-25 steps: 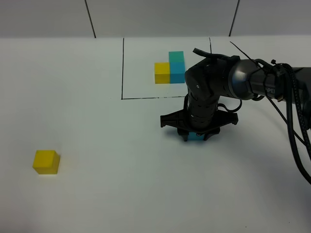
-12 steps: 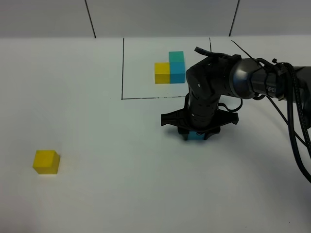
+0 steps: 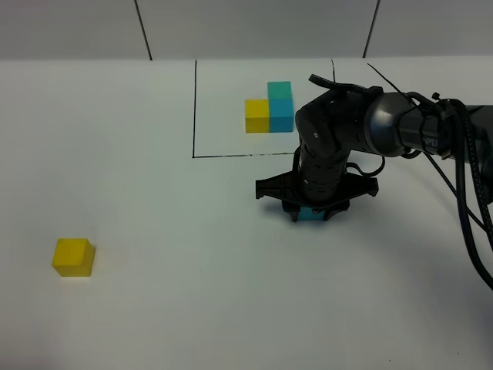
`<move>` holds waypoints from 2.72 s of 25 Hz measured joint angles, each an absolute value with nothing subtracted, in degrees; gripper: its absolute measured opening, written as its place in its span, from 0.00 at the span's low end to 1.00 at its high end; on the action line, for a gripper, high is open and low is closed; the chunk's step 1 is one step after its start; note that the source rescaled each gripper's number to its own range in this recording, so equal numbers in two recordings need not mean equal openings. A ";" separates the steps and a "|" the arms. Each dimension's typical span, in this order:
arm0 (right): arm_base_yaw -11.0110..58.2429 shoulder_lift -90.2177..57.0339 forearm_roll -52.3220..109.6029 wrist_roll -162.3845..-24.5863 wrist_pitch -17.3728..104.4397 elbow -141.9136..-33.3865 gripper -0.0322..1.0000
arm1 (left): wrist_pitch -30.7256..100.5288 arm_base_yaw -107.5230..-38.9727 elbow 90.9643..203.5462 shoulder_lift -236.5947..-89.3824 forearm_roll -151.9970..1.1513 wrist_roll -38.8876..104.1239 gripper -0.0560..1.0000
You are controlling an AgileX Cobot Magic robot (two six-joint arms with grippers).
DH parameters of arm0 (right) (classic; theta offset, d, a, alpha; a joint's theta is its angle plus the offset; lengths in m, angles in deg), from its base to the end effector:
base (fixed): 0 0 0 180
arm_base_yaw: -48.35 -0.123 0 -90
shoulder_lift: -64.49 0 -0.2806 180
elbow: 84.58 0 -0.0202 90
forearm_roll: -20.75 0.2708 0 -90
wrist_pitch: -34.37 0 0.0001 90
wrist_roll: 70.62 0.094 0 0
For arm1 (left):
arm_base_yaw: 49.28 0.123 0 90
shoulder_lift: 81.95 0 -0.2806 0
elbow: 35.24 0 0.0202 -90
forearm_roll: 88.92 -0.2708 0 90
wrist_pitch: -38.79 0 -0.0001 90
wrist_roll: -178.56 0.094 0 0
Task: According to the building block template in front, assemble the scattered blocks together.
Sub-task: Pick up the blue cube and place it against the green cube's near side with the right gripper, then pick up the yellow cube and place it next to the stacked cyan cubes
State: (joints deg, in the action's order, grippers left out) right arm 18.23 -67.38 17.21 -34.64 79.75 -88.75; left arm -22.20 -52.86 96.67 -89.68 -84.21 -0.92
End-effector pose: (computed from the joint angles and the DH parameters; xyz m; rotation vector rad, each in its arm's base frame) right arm 0.3699 0.2098 0.0891 0.0927 3.0133 0.0405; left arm 0.0179 -0.0079 0.2873 0.0774 2.0370 -0.1318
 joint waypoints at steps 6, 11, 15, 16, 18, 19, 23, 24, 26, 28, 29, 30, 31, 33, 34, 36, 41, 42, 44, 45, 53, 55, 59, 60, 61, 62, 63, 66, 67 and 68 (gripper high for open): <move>18.23 -67.38 17.21 -34.69 79.75 -88.75 0.04 | -22.20 -52.86 96.67 -89.68 -84.21 -0.92 0.64; 18.23 -67.38 17.21 -34.69 79.75 -88.75 0.04 | -22.20 -52.86 96.67 -89.68 -84.21 -0.92 0.64; 18.23 -67.38 17.21 -34.78 79.75 -88.75 0.04 | -22.20 -52.86 96.67 -89.68 -84.21 -0.92 0.64; 18.23 -67.38 17.21 -34.86 79.75 -88.75 0.04 | -22.20 -52.86 96.67 -89.68 -84.21 -0.92 0.64; 18.28 -67.38 17.27 -34.86 79.75 -88.75 0.04 | -22.20 -52.86 96.67 -89.68 -84.21 -0.92 0.64; 18.34 -67.38 17.39 -34.91 79.75 -88.75 0.04 | -22.20 -52.86 96.67 -89.68 -84.21 -0.92 0.64; 18.41 -67.38 17.62 -34.91 79.75 -88.75 0.04 | -22.20 -52.86 96.67 -89.68 -84.21 -0.92 0.64; 18.41 -67.38 17.62 -34.91 79.75 -88.75 0.04 | -22.20 -52.86 96.67 -89.68 -84.21 -0.92 0.64; 18.41 -67.38 17.62 -34.91 79.75 -88.75 0.04 | -22.20 -52.86 96.67 -89.68 -84.21 -0.92 0.64; 18.41 -67.33 17.66 -35.14 79.75 -88.75 0.06 | -22.20 -52.86 96.67 -89.68 -84.21 -0.92 0.64; 18.41 -67.33 17.72 -35.38 79.75 -88.75 0.08 | -22.20 -52.86 96.67 -89.68 -84.21 -0.92 0.64; 18.41 -67.27 17.94 -35.69 79.75 -88.75 0.12 | -22.20 -52.86 96.67 -89.68 -84.21 -0.92 0.64; 18.41 -67.20 18.15 -35.85 79.63 -88.75 0.19 | -22.20 -52.86 96.67 -89.68 -84.21 -0.92 0.64; 18.41 -67.01 18.31 -36.34 79.25 -88.75 0.33 | -22.20 -52.86 96.67 -89.68 -84.21 -0.92 0.64; 18.47 -66.89 18.15 -36.52 79.21 -88.75 0.41 | -22.20 -52.86 96.67 -89.68 -84.21 -0.92 0.64; 18.65 -66.71 17.83 -37.29 79.21 -88.69 0.56 | -22.20 -52.86 96.67 -89.68 -84.21 -0.92 0.64; 18.71 -64.73 17.30 -41.59 81.10 -88.25 0.82 | -22.20 -52.86 96.67 -89.68 -84.21 -0.92 0.64; 18.71 -63.77 17.37 -43.08 81.62 -88.25 0.84 | -22.20 -52.86 96.67 -89.68 -84.21 -0.92 0.64; 19.04 -61.64 17.50 -46.16 82.73 -88.25 0.85 | -22.20 -52.86 96.67 -89.68 -84.21 -0.92 0.64; 19.26 -60.37 17.56 -47.22 83.23 -88.25 0.85 | -22.20 -52.86 96.67 -89.68 -84.21 -0.92 0.64; 25.03 -50.90 24.59 -58.25 87.61 -87.32 0.86 | -22.20 -52.86 96.67 -89.68 -84.21 -0.92 0.64; 28.15 -48.89 25.98 -60.56 87.21 -85.08 0.86 | -22.20 -52.86 96.67 -89.68 -84.21 -0.92 0.64; 33.76 -44.86 26.27 -62.78 85.07 -78.68 0.86 | -22.20 -52.86 96.67 -89.68 -84.21 -0.92 0.64; 34.83 -43.89 26.35 -63.43 84.39 -77.29 0.86 | -22.20 -52.86 96.67 -89.68 -84.21 -0.92 0.64; 36.15 -43.05 26.40 -64.25 83.78 -76.24 0.86 | -22.20 -52.86 96.67 -89.68 -84.21 -0.92 0.64; 37.64 -42.44 26.59 -65.20 83.56 -75.72 0.86 | -22.20 -52.86 96.67 -89.68 -84.21 -0.92 0.64; 39.08 -41.85 27.04 -66.02 83.45 -75.41 0.86 | -22.20 -52.86 96.67 -89.68 -84.21 -0.92 0.64; 45.41 -40.81 27.80 -69.22 83.68 -75.35 0.86 | -22.20 -52.86 96.67 -89.68 -84.21 -0.92 0.64; 47.11 -40.53 27.71 -70.62 84.22 -75.35 0.86 | -22.20 -52.86 96.67 -89.68 -84.21 -0.92 0.64; 48.95 -40.37 27.58 -71.57 84.78 -75.31 0.86 | -22.20 -52.86 96.67 -89.68 -84.21 -0.92 0.64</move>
State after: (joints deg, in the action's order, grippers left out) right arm 48.95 -40.37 27.58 -71.57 84.78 -75.31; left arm -22.20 -52.86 96.67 -89.68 -84.21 -0.92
